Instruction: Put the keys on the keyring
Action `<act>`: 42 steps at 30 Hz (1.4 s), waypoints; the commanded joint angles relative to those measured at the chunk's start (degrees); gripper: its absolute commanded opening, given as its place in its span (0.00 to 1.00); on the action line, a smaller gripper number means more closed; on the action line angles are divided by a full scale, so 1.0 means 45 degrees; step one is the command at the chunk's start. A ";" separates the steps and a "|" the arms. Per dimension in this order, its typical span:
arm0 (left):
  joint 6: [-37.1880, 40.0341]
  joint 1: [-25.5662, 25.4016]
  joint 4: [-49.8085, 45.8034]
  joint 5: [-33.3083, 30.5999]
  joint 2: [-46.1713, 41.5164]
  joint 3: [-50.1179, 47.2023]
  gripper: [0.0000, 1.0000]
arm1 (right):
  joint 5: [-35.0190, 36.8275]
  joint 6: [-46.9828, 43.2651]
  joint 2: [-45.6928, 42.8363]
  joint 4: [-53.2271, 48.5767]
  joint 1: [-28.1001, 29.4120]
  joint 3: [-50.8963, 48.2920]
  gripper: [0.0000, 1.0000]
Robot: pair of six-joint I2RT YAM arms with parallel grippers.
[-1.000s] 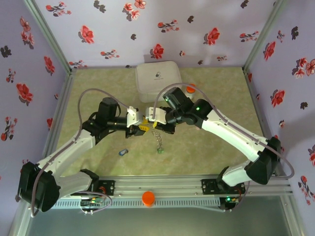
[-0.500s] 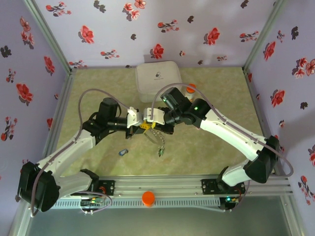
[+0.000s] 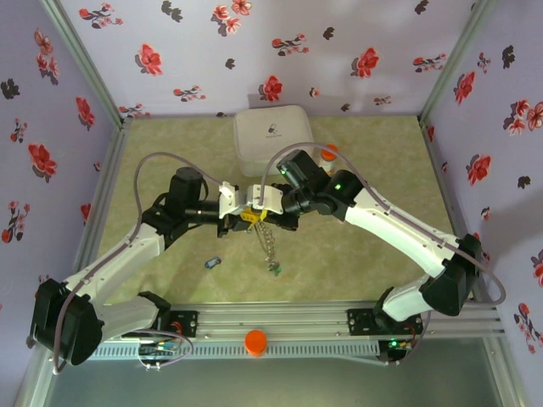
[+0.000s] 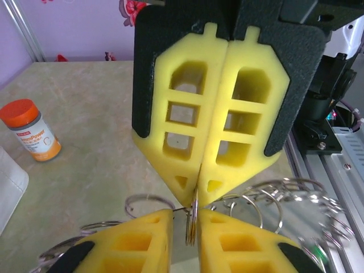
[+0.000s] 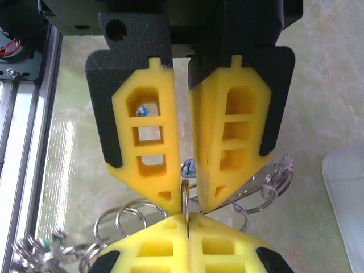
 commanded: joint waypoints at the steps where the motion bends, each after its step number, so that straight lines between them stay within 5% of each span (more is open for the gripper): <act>1: -0.0245 -0.0044 0.0543 0.0272 0.0055 0.0235 0.11 | 0.0029 0.0060 0.0079 0.0162 0.0165 0.0249 0.00; 8: 0.0189 0.0042 -0.0058 0.0314 -0.0126 0.0276 0.00 | -0.0022 0.0086 -0.0329 0.0444 0.0010 -0.0134 0.03; 10: 0.0087 0.0060 0.0239 0.0425 -0.0223 0.0135 0.00 | -0.1266 0.0530 -0.1041 0.1706 -0.0556 -0.0976 0.21; 13: -0.0304 0.0097 0.1402 0.0792 -0.0474 -0.0327 0.00 | -0.4772 0.1188 -0.2431 0.5083 -0.1830 -0.3441 0.30; 17: -0.0840 0.0214 0.3329 0.1145 -0.0884 -0.0971 0.00 | -0.6428 0.2266 -0.2961 0.8337 -0.2387 -0.5274 0.28; 35: -0.2458 0.0335 0.5700 0.1939 -0.0615 -0.1369 0.00 | -0.6366 0.3234 -0.2762 1.0419 -0.2333 -0.6241 0.18; 42: -0.2525 0.0325 0.5729 0.1948 -0.0619 -0.1348 0.00 | -0.6271 0.3360 -0.2654 1.0633 -0.2272 -0.6188 0.06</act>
